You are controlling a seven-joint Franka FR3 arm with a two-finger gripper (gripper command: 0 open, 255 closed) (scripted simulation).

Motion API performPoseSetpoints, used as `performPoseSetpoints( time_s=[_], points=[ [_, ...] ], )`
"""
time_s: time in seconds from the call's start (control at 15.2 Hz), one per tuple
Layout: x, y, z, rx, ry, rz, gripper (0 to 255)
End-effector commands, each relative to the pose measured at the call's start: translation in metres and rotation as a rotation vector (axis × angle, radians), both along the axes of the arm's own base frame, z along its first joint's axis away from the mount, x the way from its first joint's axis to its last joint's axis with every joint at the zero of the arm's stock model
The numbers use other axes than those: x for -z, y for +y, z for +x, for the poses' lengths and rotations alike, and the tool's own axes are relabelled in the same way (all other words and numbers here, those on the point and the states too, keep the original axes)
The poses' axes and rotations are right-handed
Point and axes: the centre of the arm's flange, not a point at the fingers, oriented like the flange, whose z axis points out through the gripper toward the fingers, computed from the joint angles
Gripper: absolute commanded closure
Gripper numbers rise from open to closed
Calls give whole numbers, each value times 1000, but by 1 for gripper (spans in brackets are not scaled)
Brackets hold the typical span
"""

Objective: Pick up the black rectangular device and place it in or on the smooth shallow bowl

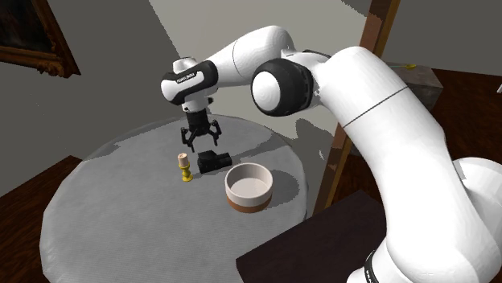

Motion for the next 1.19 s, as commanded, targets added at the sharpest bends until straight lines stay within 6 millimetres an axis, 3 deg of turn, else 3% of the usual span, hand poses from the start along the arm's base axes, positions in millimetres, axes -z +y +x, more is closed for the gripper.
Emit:
performPoseSetpoints(
  time_s=[0.0,0.33,0.79,0.86,1.12],
  points=[
    [12,1,0,0,-1,1,0],
    [35,1,-7,0,-1,1,0],
    [35,1,-7,0,0,1,0],
    [35,1,-7,0,0,1,255],
    [35,1,-6,0,0,1,255]
  ],
)
